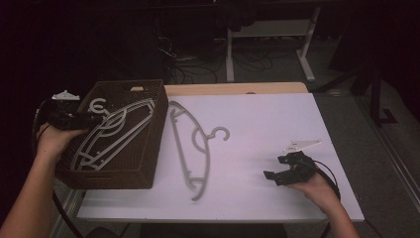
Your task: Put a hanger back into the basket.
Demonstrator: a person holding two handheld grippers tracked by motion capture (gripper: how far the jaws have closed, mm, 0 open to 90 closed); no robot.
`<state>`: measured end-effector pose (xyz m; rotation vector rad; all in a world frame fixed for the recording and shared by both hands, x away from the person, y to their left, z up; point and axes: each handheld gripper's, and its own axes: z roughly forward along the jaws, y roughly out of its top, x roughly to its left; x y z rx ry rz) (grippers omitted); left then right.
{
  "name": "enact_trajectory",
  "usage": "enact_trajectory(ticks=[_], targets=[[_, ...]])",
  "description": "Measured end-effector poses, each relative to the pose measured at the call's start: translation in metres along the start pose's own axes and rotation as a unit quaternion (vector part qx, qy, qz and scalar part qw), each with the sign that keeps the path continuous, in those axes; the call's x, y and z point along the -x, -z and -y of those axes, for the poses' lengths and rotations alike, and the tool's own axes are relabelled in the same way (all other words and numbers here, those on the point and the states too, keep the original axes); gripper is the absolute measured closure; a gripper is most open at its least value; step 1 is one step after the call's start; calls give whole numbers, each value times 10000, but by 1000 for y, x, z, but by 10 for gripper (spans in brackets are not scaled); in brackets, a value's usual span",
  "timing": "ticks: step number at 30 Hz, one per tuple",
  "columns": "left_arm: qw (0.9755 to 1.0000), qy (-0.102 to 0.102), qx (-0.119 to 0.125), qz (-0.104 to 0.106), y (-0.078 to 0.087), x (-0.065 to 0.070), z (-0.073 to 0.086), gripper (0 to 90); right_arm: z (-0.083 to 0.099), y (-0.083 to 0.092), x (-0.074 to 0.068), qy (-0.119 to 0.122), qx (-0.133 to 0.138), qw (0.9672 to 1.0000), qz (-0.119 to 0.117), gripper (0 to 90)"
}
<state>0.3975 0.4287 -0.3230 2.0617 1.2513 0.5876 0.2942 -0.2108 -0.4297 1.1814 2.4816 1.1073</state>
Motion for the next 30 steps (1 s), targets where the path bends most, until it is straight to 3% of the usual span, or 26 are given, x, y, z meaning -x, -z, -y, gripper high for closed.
enact_trajectory(ticks=[1,3,4,5,6,8,9,10,13,14,15,16,17,19,22,24,25,27,28,29,30], targets=[[10000,0,0,0,0,0,0,462,0,0,0,-3,-3,10000,3,186],[9997,-37,119,219,1,12,-6,438,-1,0,0,-4,-9,10000,10,186],[9987,-115,216,453,1,26,-12,428,-1,1,-1,-1,4,10000,12,186],[9987,-115,216,453,1,26,-12,419,-1,1,-1,-1,4,10000,12,186],[9969,-172,359,684,1,41,-18,404,-3,1,-1,-1,28,10000,7,186],[9941,-222,500,931,1,57,-23,394,-5,1,-2,23,29,10000,-9,186],[9928,-263,553,1030,1,66,-25,394,-6,1,-3,40,28,10000,-16,186],[9928,-263,553,1030,1,66,-25,394,-8,0,-3,65,39,10000,-21,187],[9879,-409,678,1337,-1,98,-32,430,-10,-1,-4,77,35,10000,-26,188],[9844,-541,710,1519,-2,116,-34,514,-11,-3,-5,102,51,9999,-43,188],[9844,-541,710,1519,-2,116,-34,555,-11,-4,-6,95,33,9999,-54,188],[9805,-650,738,1701,-3,137,-35,611,-11,-5,-7,111,13,9999,-67,188],[9805,-650,738,1701,-3,137,-35,645,-10,-6,-8,124,9,9999,-77,188],[9757,-831,700,1903,-8,161,-36,687,-10,-6,-9,143,-6,9999,-90,188],[9713,-1064,528,2063,-20,190,-36,822,-8,-6,-9,125,-8,9999,-95,188],[9687,-1161,414,2155,-30,207,-35,852,-7,-6,-8,115,3,9999,-92,188],[9669,-1223,308,2219,-39,221,-34,899,-7,-6,-7,126,17,9999,-89,188],[9665,-1235,282,2231,-43,226,-33,900,-7,-6,-6,128,23,9999,-84,188],[9647,-1286,181,2290,-53,239,-30,900,-7,-6,-6,113,24,9999,-89,188],[9647,-1286,181,2290,-53,239,-30,900,-7,-6,-6,113,24,9999,-89,188],[9642,-1321,89,2296,-62,251,-27,900,-6,-6,-6,114,18,9999,-92,188]])
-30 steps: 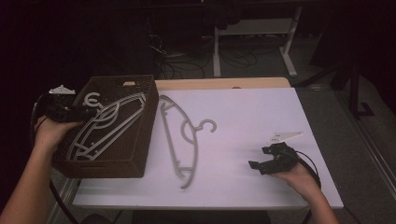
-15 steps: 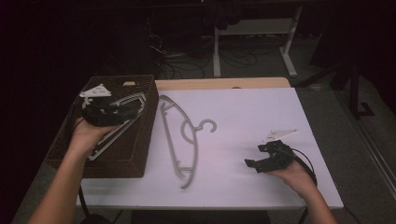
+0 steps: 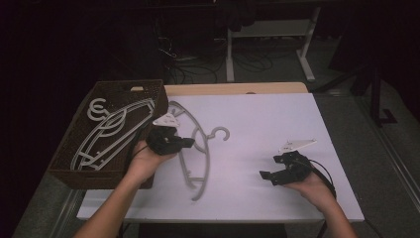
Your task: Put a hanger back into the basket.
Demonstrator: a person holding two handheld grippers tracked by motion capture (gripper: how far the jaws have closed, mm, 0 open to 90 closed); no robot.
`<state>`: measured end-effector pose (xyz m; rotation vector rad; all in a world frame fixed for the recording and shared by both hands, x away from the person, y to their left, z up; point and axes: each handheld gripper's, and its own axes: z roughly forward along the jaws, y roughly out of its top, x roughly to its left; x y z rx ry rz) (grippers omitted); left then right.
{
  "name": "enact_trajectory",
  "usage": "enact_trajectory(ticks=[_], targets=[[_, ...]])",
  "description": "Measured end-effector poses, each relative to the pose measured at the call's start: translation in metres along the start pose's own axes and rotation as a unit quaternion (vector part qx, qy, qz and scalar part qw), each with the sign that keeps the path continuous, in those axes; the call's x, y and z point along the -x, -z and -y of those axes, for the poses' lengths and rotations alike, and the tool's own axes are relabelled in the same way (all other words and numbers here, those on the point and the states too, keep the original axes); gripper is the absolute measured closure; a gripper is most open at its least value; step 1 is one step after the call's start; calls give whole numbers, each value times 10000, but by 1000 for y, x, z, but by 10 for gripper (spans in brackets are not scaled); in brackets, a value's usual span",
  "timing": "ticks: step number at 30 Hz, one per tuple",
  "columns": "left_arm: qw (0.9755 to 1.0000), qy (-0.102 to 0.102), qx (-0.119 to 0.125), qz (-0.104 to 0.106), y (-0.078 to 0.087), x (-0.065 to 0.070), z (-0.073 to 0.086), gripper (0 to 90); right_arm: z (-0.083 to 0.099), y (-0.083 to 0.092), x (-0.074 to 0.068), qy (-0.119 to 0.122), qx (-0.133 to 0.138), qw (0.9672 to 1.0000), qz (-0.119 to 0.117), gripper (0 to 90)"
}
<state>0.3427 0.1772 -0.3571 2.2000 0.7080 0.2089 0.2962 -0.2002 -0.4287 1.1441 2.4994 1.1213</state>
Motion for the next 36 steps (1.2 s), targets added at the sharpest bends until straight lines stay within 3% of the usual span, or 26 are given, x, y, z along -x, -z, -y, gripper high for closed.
enact_trajectory(ticks=[1,5,7,8,10,11,17,24,27,35,36], targets=[[10000,0,0,0,0,0,0,900,0,0,0,0,0,10000,0,188],[9996,-73,-266,46,-26,12,7,900,2,-2,0,16,-47,10000,-32,188],[9984,-110,-548,23,-45,15,17,900,3,-2,-1,7,-51,10000,-56,188],[9984,-110,-548,23,-45,15,17,900,3,-2,-1,7,-51,10000,-56,188],[9966,-98,-809,-86,-60,13,27,900,4,-2,-1,19,-28,10000,-32,187],[9966,-98,-809,-86,-60,13,27,900,4,-2,-1,19,-28,10000,-32,187],[9925,-52,-1219,49,-82,10,39,900,8,0,-1,2,-4,10000,-30,186],[9923,-74,-1233,59,-88,14,37,900,9,1,0,11,38,10000,27,186],[9928,-3,-1171,234,-93,17,34,900,9,1,0,10,37,10000,12,184],[9910,-295,-1165,590,-124,47,12,900,7,1,0,24,34,10000,15,179],[9906,-348,-1147,664,-134,55,5,900,8,2,1,14,58,10000,33,179]])
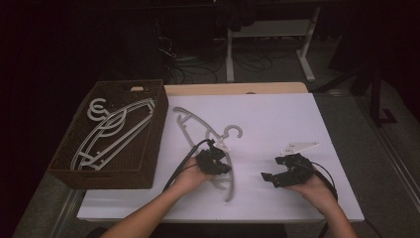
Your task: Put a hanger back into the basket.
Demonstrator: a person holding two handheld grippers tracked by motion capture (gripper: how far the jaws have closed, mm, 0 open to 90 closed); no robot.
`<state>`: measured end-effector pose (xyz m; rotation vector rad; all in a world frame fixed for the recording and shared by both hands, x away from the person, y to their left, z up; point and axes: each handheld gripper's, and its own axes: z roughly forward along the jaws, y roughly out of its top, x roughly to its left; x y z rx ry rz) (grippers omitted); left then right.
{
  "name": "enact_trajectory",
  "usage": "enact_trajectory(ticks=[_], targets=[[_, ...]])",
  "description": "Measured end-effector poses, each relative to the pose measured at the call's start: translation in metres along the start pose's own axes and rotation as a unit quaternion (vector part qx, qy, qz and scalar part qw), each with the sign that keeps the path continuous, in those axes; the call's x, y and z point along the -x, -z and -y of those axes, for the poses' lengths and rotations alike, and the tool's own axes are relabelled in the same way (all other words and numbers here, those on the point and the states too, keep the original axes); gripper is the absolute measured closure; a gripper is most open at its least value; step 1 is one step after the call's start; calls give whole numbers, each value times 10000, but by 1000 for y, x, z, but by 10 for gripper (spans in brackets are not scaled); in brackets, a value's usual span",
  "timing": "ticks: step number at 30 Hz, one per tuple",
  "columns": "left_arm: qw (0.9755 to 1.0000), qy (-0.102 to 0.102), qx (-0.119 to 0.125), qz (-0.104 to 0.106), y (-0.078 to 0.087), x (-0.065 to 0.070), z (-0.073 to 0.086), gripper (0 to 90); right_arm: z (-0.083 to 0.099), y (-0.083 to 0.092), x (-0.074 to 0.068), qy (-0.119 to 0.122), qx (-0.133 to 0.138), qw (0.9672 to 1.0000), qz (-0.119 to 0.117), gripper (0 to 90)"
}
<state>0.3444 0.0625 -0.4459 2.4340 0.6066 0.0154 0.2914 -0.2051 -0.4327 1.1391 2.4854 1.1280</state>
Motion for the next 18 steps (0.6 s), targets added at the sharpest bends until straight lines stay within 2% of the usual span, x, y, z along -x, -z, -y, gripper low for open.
enact_trajectory(ticks=[1,3,4,8,10,14,15,16,17,18], targets=[[10000,0,0,0,0,0,0,900,0,1,0,-7,3,10000,-2,179],[9999,-97,-12,93,-12,7,-15,900,1,2,1,-23,20,10000,9,179],[9999,-97,-12,93,-12,7,-15,900,1,2,1,-23,20,10000,9,179],[9997,-185,-22,178,-25,13,-31,900,3,7,2,-54,65,10000,35,179],[9996,-147,40,251,-31,14,-35,900,5,9,3,-65,87,9999,49,179],[9994,-144,45,299,-29,11,-35,900,5,10,3,-78,106,9999,46,179],[9995,-120,105,264,-23,5,-34,892,6,10,3,-80,100,9999,42,179],[9995,-120,105,264,-23,5,-34,892,6,10,3,-78,97,9999,41,179],[9997,-47,210,143,-13,-6,-35,893,6,10,3,-67,97,9999,40,179],[9997,-47,210,143,-13,-6,-35,895,6,10,3,-74,87,9999,33,179]])
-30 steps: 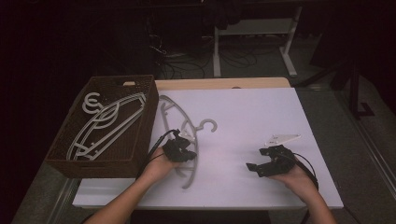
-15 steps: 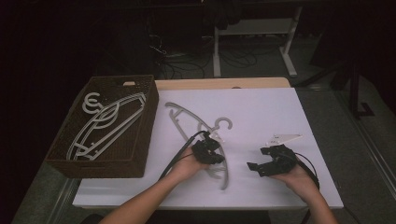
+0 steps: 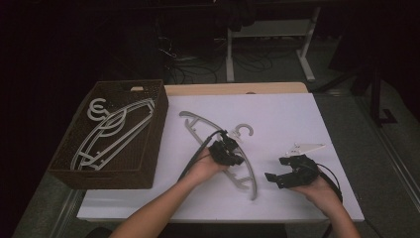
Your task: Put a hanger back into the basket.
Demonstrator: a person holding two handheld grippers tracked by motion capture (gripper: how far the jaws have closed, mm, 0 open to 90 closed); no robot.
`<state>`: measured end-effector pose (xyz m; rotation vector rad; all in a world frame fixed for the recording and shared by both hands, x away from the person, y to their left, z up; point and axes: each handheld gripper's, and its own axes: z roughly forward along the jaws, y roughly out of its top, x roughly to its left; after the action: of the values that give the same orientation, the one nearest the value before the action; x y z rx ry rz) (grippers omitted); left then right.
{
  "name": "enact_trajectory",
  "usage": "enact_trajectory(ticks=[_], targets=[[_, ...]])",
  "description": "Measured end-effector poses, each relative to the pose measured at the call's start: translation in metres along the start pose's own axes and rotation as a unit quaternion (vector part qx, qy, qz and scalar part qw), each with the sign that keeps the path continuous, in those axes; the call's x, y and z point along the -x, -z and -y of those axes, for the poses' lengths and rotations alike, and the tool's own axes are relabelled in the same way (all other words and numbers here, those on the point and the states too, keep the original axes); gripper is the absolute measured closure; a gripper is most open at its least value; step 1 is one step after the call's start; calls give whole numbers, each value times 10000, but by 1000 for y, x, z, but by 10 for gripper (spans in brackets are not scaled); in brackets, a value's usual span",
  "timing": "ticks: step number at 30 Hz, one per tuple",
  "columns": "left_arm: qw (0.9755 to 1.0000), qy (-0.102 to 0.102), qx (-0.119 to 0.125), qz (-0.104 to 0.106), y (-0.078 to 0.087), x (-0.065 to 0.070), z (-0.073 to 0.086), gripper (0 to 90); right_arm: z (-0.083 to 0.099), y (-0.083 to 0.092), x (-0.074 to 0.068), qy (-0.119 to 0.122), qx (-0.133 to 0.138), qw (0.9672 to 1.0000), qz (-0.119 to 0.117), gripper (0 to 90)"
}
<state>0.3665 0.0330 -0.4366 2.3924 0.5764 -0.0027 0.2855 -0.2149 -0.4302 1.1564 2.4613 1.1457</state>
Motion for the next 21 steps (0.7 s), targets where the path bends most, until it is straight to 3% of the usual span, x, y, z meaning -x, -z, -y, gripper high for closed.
enact_trajectory(ticks=[1,4,5,6,7,8,10,11,12,15,17,21], targets=[[9996,51,59,-263,11,-15,-3,900,0,0,0,-1,-8,10000,0,179],[9970,131,71,-760,27,-45,-7,900,0,0,0,1,-10,10000,-1,179],[9958,212,85,-892,31,-56,-8,900,0,0,0,-1,-6,10000,-2,179],[9958,212,85,-892,31,-56,-8,900,0,0,0,-6,-6,10000,-3,179],[9938,323,81,-1063,36,-71,-9,900,0,0,0,-6,-6,10000,-3,179],[9903,459,56,-1312,42,-91,-10,900,0,0,1,-6,-10,10000,-5,179],[9861,634,48,-1538,46,-112,-11,900,0,-1,1,-8,-9,10000,-11,179],[9861,634,48,-1538,46,-112,-11,900,0,-1,1,-8,-9,10000,-11,179],[9825,741,50,-1706,49,-129,-13,900,0,-1,1,-5,-11,10000,-14,179],[9766,835,46,-1981,50,-153,-16,900,0,-1,1,0,-15,10000,-29,179],[9740,864,64,-2091,50,-163,-18,900,0,-1,0,5,-14,10000,-39,179],[9668,863,-162,-2398,42,-181,-20,900,1,-1,1,9,-24,10000,-48,179]])
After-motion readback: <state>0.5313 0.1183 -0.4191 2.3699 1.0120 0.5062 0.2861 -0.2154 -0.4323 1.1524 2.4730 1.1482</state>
